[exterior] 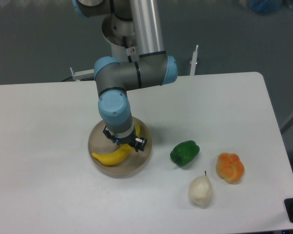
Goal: Place bananas on a plate
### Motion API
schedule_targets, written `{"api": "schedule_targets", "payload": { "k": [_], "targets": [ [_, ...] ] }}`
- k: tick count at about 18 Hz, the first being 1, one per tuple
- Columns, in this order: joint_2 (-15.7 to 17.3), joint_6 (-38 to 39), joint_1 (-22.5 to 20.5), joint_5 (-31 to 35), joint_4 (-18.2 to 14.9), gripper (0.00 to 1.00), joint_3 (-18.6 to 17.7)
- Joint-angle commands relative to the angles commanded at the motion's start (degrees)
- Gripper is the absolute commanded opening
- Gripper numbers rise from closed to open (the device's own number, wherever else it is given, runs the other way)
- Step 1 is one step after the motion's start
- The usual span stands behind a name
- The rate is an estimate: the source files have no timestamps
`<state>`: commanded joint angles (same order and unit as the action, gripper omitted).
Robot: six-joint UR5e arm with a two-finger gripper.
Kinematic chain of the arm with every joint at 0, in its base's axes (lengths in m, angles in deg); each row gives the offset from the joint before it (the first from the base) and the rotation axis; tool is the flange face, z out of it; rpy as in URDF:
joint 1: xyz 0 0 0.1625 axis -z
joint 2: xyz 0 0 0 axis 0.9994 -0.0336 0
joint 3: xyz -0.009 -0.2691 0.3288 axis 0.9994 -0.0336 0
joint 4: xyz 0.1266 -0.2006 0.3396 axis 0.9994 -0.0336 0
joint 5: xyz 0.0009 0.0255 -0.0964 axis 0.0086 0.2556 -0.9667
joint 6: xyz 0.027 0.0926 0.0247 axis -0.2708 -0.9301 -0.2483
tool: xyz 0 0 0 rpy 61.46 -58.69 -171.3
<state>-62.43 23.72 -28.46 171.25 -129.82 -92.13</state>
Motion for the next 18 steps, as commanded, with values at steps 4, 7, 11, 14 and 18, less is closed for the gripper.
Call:
{"api": "schedule_targets", "payload": {
  "k": [4, 7, 11, 14, 18],
  "targets": [
    [2.4, -0.5, -3.9, -0.1, -0.1, 1.0, 1.1],
    [3.3, -4.0, -6.6, 0.0, -0.3, 1.0, 1.8],
    [3.7, -7.6, -9.5, -0.1, -0.5, 1.0, 4.1],
    [3.3, -11.6, -11.7, 0.0, -0.5, 1.0, 6.8],
    [2.2, -18.4, -14.9, 0.0, -0.4, 1.0, 9.1]
  ]
}}
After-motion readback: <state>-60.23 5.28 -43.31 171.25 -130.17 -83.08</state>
